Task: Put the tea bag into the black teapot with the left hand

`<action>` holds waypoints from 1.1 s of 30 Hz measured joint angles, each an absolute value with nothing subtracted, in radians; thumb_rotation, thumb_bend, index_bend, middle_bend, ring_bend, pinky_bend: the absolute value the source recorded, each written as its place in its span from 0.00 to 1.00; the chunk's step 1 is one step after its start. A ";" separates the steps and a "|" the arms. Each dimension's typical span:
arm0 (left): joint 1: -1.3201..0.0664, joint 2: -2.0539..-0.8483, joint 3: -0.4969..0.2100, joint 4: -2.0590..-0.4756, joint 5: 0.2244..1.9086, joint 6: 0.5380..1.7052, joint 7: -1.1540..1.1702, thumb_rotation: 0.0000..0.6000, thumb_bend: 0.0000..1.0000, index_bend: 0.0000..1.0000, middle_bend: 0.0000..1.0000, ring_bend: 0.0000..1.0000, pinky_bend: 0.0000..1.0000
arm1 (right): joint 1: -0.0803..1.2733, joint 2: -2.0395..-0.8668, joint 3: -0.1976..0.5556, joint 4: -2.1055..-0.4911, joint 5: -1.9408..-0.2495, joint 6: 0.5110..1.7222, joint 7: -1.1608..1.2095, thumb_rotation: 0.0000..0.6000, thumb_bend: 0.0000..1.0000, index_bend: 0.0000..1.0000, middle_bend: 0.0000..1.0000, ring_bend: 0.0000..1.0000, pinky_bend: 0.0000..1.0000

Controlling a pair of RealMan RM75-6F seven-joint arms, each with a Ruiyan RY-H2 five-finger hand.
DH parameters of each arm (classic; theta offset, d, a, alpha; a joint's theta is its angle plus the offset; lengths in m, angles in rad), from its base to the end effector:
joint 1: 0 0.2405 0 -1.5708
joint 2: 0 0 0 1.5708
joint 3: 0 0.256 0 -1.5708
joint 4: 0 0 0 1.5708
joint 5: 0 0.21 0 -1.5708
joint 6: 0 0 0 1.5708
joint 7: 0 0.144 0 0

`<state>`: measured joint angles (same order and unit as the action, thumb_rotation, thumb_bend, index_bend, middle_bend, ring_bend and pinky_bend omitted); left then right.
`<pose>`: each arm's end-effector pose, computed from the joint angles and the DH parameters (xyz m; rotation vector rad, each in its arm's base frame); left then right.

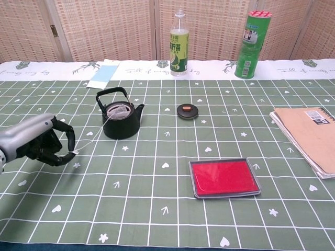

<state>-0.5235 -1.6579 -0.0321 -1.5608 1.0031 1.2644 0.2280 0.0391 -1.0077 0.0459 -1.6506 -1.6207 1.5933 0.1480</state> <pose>-0.2061 0.2619 -0.0363 -1.5041 -1.3306 -0.9401 -0.2963 -0.1648 0.1965 1.3881 -0.8657 1.0605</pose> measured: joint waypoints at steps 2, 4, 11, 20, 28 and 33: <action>-0.516 -1.669 -0.033 -1.543 1.007 1.248 0.219 1.00 0.59 0.67 1.00 1.00 1.00 | 0.041 -1.009 0.045 -1.650 -1.622 1.589 0.144 1.00 0.51 0.00 0.00 0.00 0.00; -0.508 -1.677 -0.036 -1.527 1.010 1.232 0.212 1.00 0.59 0.66 1.00 1.00 1.00 | 0.042 -1.010 0.045 -1.651 -1.621 1.588 0.143 1.00 0.51 0.00 0.00 0.00 0.00; -0.484 -1.670 -0.051 -1.515 1.015 1.208 0.208 1.00 0.59 0.67 1.00 1.00 1.00 | 0.044 -1.014 0.046 -1.651 -1.618 1.581 0.132 1.00 0.51 0.00 0.00 0.00 0.00; -0.468 -1.654 -0.072 -1.519 1.010 1.169 0.205 1.00 0.57 0.33 1.00 1.00 1.00 | 0.049 -1.017 0.047 -1.653 -1.611 1.570 0.122 1.00 0.51 0.00 0.00 0.00 0.00; -0.459 -1.635 -0.100 -1.553 1.029 1.183 0.213 1.00 0.20 0.00 1.00 1.00 1.00 | 0.049 -1.016 0.046 -1.654 -1.613 1.571 0.124 1.00 0.51 0.00 0.00 0.00 0.00; -0.452 -1.603 -0.113 -1.596 1.055 1.207 0.225 1.00 0.18 0.00 1.00 1.00 1.00 | 0.048 -1.016 0.045 -1.654 -1.616 1.574 0.124 1.00 0.51 0.00 0.00 0.00 0.00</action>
<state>-0.4521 -1.6031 -0.1129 -1.5958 1.0547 1.2068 0.2254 0.0478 -1.0163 0.0445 -1.6541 -1.6165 1.5737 0.1237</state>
